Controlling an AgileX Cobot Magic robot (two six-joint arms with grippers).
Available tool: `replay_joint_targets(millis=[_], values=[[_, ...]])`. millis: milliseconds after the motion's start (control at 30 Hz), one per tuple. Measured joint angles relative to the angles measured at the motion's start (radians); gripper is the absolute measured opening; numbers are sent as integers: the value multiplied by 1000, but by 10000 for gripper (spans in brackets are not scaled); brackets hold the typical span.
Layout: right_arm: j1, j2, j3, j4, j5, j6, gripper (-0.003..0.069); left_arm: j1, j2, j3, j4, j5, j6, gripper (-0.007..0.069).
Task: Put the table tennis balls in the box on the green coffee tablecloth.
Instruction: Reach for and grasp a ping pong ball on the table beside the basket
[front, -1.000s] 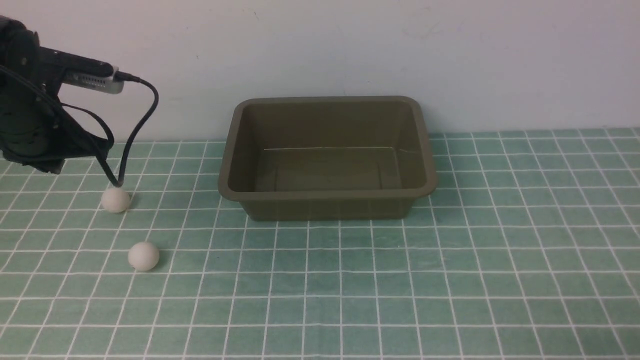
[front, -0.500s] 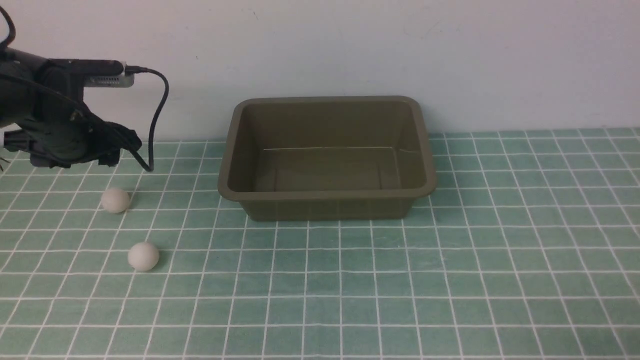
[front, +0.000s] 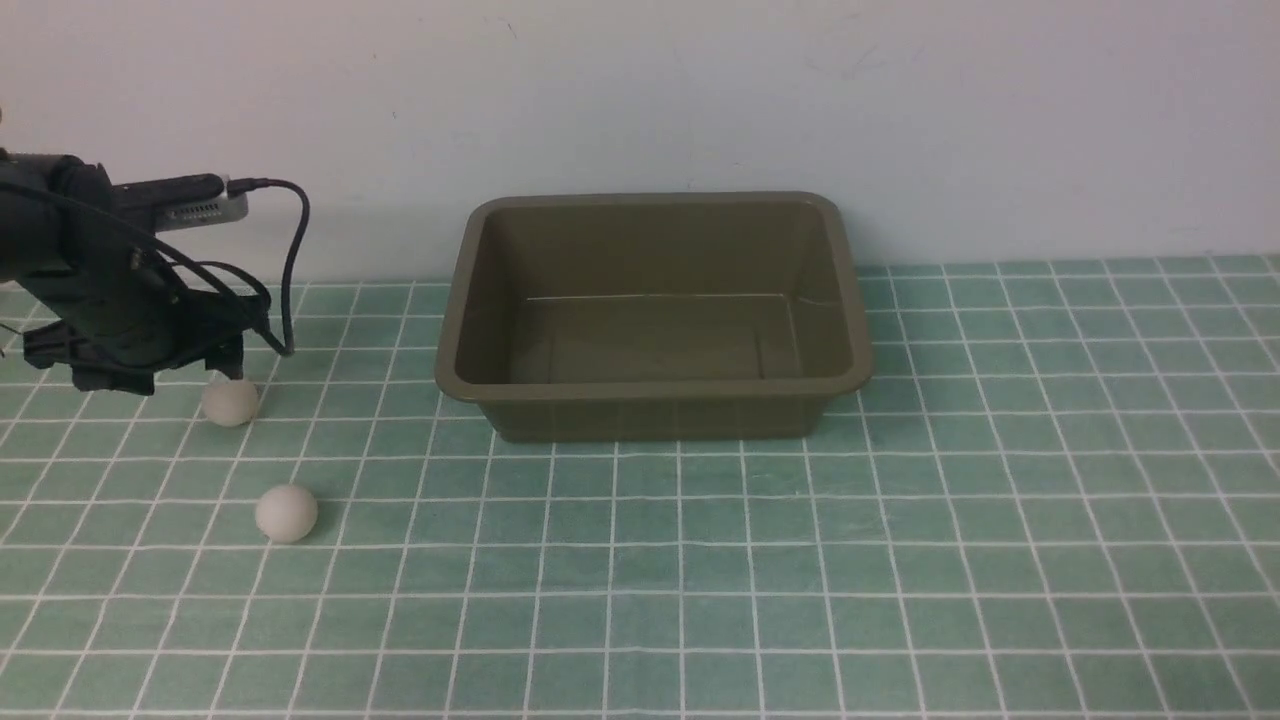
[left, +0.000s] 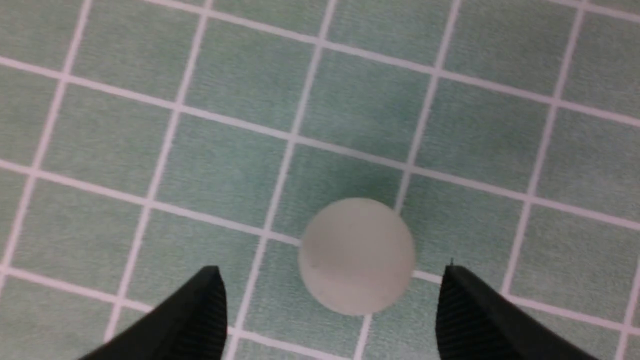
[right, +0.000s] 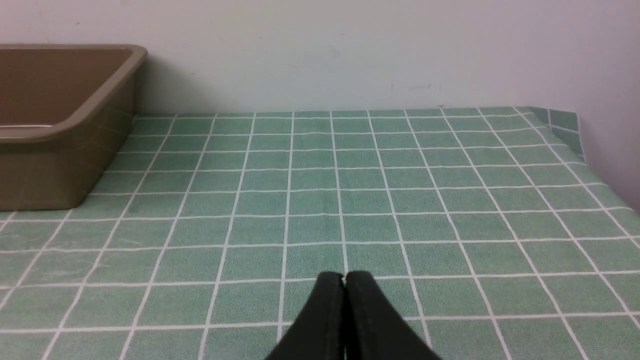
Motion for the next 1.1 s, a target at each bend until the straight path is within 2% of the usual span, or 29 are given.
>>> replay_joint_targets(millis=[267,900,967,1067,1100], values=[[0,0,0,0,0,0,-16,0,48,-21,-54,0,77,503],[0,0,0,0,0,0,-16,0,148,-85,-94,10,130,498],[0,0,0,0,0,0,-16,0,151,-85,-94,8,133,484],[0,0,0,0,0,0,-16,0,155,-85,-95,1,135,399],[0,0,0,0,0,0,-16,0,155,-85,-95,1,135,399]])
